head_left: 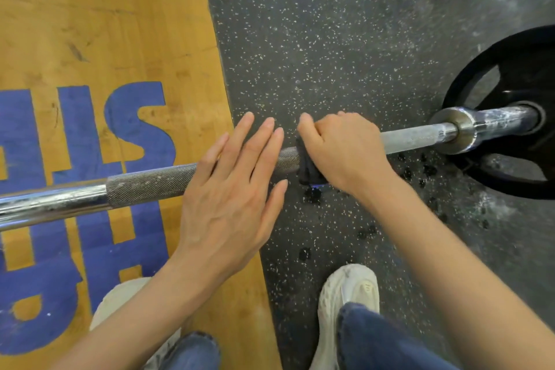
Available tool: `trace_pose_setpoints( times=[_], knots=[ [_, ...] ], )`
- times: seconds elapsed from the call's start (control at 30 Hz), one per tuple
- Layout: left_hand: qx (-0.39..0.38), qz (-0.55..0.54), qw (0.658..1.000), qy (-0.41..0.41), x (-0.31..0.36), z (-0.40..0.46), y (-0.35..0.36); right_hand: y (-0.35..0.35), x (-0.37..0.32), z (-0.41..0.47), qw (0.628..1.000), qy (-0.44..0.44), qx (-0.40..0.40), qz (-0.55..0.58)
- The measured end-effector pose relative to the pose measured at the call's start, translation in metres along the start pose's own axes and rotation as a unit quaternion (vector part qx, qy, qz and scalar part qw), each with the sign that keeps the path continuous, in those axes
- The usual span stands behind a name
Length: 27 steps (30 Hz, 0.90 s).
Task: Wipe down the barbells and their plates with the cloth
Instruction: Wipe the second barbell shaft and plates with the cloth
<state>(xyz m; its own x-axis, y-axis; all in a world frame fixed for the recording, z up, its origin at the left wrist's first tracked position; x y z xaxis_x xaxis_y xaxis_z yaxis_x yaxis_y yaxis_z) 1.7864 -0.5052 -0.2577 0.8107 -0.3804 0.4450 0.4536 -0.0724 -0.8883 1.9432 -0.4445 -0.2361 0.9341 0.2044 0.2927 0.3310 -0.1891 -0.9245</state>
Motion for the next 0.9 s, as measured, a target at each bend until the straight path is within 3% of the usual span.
trace_pose_setpoints(
  times=[0.1,0.23,0.3,0.37,0.4,0.57,0.7,0.83,0.9],
  knots=[
    [0.006,0.008,1.000,-0.002,0.000,0.000,0.001,0.030,-0.006,-0.046,0.972,0.066,0.196,0.110],
    [0.016,0.012,1.000,-0.011,0.001,-0.001,0.003,0.046,-0.007,-0.054,0.955,0.061,0.266,0.117],
    [0.024,0.017,1.000,-0.011,0.002,0.000,0.004,0.017,-0.002,-0.020,0.971,0.084,0.201,0.103],
    [0.035,0.022,0.999,-0.015,0.002,0.002,0.005,0.006,0.003,0.009,0.993,0.090,0.052,0.057],
    [0.044,0.025,0.999,-0.017,0.002,0.003,0.006,0.005,0.004,0.013,0.995,0.083,0.023,0.058],
    [0.081,0.056,0.995,-0.002,0.002,0.006,0.008,0.044,-0.002,-0.045,0.953,0.036,0.276,0.117],
    [0.089,0.061,0.994,-0.005,0.006,0.003,0.009,0.047,0.001,-0.044,0.936,0.018,0.316,0.156],
    [0.052,0.067,0.996,-0.019,0.010,0.004,0.007,0.022,0.002,0.002,0.949,0.052,0.261,0.169],
    [0.036,0.069,0.997,-0.027,0.015,0.007,0.008,0.026,0.000,-0.002,0.935,0.028,0.308,0.174]
  ],
)
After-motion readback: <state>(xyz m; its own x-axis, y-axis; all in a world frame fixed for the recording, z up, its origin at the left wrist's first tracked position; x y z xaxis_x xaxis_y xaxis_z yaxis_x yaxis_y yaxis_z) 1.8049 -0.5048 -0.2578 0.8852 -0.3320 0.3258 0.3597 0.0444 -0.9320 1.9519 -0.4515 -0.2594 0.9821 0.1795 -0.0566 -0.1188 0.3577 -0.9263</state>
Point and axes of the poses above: each hand's wrist, its own z-axis towards the middle knuckle, its own y-axis out of the palm, x = y × z, the point moved 2 cm from there along z, towards the middle knuckle, and after that the axes turned 13 degrees about -z, right-handed, at the moved point
